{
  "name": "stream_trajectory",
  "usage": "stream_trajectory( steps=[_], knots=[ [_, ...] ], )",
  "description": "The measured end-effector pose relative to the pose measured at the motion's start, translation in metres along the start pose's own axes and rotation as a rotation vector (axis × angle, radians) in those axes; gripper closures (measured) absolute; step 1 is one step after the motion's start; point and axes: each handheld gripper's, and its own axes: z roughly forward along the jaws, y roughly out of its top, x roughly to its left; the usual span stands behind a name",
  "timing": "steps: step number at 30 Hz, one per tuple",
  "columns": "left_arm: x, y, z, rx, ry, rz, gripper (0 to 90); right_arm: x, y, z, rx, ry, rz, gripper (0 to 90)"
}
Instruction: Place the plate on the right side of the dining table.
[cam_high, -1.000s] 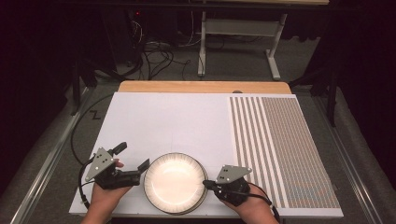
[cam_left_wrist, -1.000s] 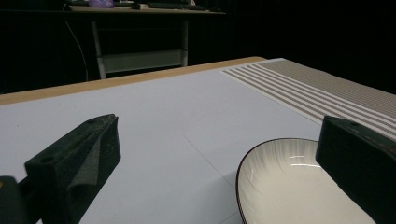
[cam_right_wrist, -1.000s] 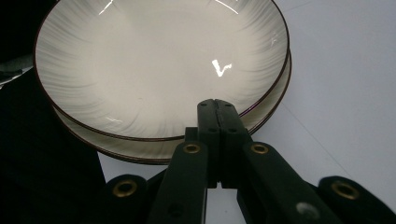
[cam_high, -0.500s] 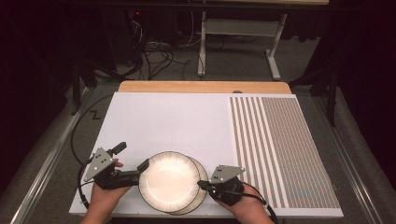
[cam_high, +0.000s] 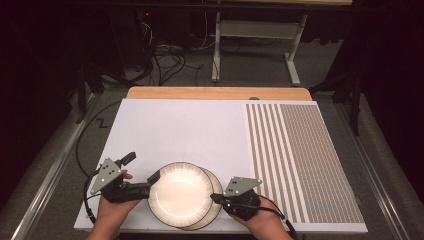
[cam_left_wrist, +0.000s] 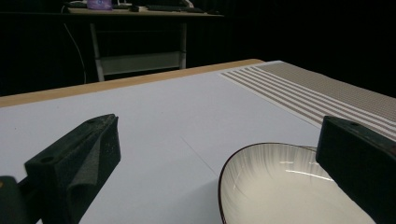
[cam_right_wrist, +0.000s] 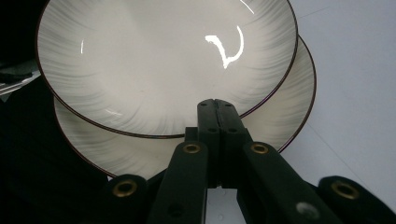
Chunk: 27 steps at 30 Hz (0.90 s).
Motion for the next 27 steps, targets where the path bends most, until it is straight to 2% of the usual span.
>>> stream_trajectory(
  steps=[27],
  knots=[
    [-0.0034,-0.0006,0.0004,0.003,-0.003,0.002,0.5,-0.0014,-0.0002,0.0009,-0.002,0.01,-0.001,90.0]
  ],
)
